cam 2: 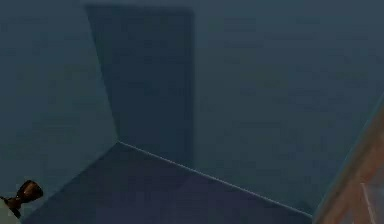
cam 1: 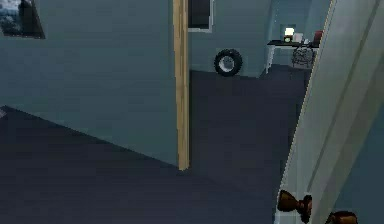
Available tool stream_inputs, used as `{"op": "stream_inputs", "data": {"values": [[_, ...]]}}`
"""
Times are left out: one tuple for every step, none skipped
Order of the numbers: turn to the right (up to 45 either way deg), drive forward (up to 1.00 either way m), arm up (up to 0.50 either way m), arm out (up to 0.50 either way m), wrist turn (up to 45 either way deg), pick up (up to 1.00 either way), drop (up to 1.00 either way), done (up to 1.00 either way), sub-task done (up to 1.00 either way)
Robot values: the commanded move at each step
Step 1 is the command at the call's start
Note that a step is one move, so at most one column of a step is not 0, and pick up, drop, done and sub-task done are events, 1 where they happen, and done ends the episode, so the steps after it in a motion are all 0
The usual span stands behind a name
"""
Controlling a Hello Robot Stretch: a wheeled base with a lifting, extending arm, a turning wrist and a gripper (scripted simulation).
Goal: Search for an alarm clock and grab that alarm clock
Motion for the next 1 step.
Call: {"op": "stream_inputs", "data": {"values": [[0.0,0.85,0.0,0.0,0.0,0.0,0.0,0.0,0.0]]}}
